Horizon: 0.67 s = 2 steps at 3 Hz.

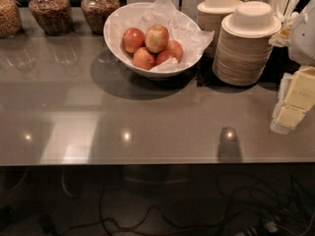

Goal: Pick apple from white bowl

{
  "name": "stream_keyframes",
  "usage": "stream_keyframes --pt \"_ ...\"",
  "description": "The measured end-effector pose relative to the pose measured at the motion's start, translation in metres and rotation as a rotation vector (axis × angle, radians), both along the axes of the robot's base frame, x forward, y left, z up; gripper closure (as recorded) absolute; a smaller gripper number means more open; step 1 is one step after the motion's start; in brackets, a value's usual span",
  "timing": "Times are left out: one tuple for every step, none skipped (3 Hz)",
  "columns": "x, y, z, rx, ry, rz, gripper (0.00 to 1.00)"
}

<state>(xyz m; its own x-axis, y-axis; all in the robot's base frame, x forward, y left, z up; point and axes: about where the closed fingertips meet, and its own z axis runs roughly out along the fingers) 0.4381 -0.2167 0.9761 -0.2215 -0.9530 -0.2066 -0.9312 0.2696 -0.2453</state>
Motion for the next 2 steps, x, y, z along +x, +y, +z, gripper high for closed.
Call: stream_keyframes --pt "0.0 0.0 0.0 0.0 0.0 0.0 0.0" --pt "0.0089 0.0037 -0.0031 0.069 -0.025 -0.014 0.0"
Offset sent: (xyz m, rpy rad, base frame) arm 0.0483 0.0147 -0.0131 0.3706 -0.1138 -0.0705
